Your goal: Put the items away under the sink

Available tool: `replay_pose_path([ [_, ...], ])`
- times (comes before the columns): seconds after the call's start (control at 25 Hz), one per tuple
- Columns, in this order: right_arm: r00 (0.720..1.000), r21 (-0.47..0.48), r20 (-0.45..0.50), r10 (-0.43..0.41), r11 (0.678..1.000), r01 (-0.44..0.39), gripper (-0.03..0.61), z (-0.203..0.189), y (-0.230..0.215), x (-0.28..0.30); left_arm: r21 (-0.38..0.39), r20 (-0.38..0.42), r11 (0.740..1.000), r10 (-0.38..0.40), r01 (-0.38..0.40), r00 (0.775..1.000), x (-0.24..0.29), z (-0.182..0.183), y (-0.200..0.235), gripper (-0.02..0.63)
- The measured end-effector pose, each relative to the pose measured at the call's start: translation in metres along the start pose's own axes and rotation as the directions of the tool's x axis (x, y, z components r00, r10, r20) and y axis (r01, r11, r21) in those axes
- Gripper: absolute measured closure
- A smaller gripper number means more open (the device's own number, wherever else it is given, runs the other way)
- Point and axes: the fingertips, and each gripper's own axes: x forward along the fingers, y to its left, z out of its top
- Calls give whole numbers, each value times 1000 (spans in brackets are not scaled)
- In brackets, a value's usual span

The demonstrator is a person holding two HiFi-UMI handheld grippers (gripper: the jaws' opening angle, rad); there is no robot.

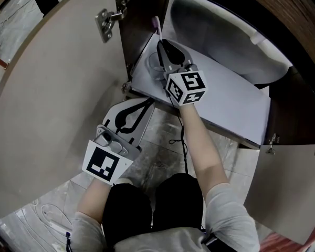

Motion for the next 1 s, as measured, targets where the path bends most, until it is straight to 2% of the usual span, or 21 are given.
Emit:
replay_pose_path([
  [0.64,1000,-13,-16,-24,1000,24,534,-9,-6,-17,-13,4,1000,-4,4,1000,2,0,-3,607],
  [0.88,1000,18,-27,-14,1000,14,535,-6,-3,-28,-7,6,1000,0,0,1000,2,2,-6,607],
  [1.0,999,27,-46,-28,999,29,557,-5,-3,-38,-2,9,1000,-1,1,1000,2,4,-9,607],
])
